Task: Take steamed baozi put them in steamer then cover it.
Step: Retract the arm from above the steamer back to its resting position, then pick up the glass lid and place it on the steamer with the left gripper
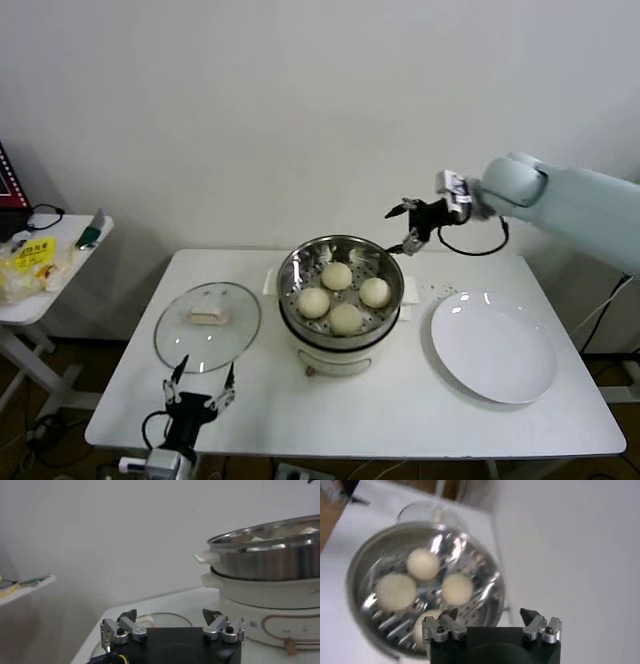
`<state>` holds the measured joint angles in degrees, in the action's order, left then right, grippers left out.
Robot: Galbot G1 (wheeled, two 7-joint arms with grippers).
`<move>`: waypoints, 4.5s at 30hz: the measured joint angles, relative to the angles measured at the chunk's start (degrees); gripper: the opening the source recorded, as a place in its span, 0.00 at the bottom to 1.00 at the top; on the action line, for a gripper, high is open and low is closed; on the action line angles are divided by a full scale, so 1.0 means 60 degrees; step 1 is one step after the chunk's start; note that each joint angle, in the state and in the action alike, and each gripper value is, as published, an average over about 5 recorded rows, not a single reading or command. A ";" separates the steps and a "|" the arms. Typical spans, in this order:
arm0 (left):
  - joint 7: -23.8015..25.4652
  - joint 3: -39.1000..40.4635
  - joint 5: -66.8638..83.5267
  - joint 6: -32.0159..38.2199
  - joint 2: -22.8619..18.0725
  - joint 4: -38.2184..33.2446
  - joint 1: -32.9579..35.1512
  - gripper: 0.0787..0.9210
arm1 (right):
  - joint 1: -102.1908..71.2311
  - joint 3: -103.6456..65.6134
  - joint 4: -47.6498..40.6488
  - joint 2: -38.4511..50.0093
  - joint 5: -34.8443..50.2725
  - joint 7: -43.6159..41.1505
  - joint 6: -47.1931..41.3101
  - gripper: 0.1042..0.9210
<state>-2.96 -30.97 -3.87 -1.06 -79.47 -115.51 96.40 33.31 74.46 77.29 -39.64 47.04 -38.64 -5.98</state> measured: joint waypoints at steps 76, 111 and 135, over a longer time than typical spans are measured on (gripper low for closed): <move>-0.0026 0.1117 -1.2467 -0.0870 0.1136 0.6786 -0.6448 0.88 | -2.0250 -2.0003 0.4591 -0.3344 -0.3195 0.4241 0.0508 0.88; -0.0296 0.1178 -1.1809 -0.0756 0.1472 0.7037 -0.6508 0.09 | -2.0233 -2.0052 0.4294 -0.3456 -0.3878 0.3959 0.0906 0.88; 0.0205 0.1636 -1.1125 -0.4397 0.3880 0.0768 -0.4448 0.09 | -1.9462 -1.9598 0.3626 -0.3226 -0.4191 0.3951 0.1033 0.88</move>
<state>-1.73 -21.16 -70.62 -27.44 -56.19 -110.90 69.71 -83.46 -43.13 99.04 -58.99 21.90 -14.93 0.22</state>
